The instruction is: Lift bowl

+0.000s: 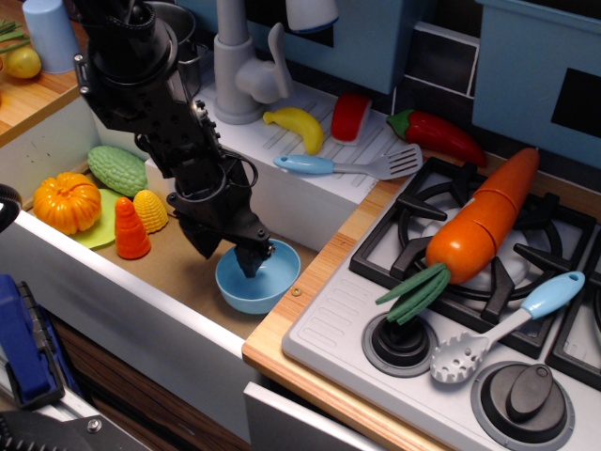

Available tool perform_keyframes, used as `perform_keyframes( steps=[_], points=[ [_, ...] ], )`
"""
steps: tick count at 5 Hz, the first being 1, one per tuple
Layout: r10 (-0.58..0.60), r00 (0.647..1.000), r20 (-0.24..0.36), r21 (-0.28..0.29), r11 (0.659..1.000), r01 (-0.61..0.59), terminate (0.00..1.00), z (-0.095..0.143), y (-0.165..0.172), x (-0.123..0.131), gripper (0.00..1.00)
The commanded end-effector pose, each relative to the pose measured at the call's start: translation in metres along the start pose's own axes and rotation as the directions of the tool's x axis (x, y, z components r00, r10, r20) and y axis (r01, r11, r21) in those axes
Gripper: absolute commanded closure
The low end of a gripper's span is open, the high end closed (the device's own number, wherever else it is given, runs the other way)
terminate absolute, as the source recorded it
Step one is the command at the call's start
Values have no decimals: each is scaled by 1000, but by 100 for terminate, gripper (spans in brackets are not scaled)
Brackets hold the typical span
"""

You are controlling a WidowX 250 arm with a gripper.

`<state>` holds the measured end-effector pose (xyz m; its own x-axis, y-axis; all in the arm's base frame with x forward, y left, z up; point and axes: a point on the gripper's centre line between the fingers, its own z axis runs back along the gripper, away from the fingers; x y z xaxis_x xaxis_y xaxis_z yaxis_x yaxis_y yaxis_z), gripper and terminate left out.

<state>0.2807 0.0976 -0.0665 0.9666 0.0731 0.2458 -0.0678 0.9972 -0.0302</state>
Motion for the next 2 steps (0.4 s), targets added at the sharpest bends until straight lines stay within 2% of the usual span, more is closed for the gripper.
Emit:
perform_keyframes(
  steps=[1, 2],
  points=[
    [5, 999, 54, 17, 1000, -6, 0, 1, -5, 15, 100],
    [13, 998, 55, 12, 1000, -14, 0, 2, -8, 14, 100]
  ],
)
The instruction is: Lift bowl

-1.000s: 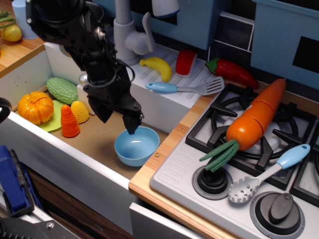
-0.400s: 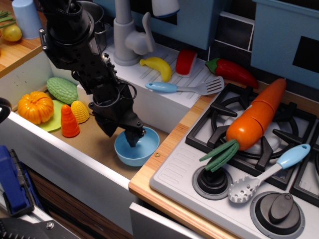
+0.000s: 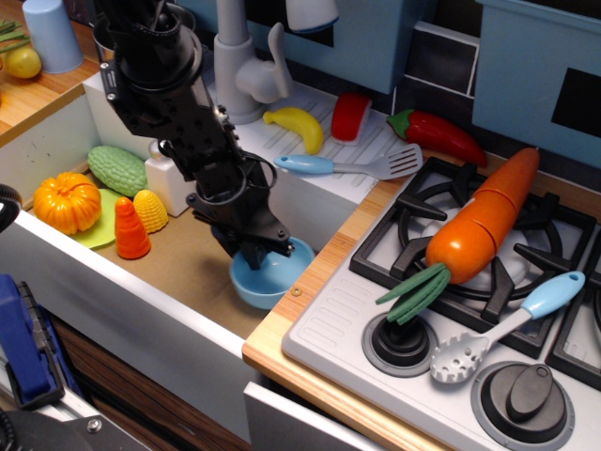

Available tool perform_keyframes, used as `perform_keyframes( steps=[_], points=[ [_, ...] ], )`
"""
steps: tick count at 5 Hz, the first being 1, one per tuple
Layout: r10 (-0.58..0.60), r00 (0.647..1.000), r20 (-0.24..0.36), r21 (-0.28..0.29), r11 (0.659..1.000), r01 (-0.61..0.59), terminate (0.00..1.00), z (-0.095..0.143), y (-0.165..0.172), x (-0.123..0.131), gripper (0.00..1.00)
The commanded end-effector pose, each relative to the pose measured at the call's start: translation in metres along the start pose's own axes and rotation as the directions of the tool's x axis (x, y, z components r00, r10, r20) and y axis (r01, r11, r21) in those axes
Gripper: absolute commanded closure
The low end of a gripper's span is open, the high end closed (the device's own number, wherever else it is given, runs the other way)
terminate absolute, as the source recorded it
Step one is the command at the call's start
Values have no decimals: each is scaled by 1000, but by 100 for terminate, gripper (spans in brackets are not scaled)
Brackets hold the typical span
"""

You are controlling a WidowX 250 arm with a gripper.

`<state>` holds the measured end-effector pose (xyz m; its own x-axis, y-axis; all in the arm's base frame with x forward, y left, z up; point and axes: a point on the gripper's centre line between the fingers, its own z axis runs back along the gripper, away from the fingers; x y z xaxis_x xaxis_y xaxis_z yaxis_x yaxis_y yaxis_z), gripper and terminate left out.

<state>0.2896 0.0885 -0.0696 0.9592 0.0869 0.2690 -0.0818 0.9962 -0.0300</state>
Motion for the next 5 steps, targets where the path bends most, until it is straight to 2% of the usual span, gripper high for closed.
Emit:
perform_keyframes(
  steps=[1, 2, 3, 4, 5],
  points=[
    [-3, 1000, 7, 20, 1000, 3, 0, 21, 4, 10, 100],
    [-28, 999, -20, 72, 997, 29, 0, 58, 16, 20, 100],
    [-48, 999, 0, 92, 995, 48, 0, 86, 29, 15, 100],
    [-52, 998, 46, 70, 996, 48, 0, 111, 28, 17, 100],
    [-61, 997, 52, 43, 997, 59, 100, 129, 29, 24, 100]
  ],
)
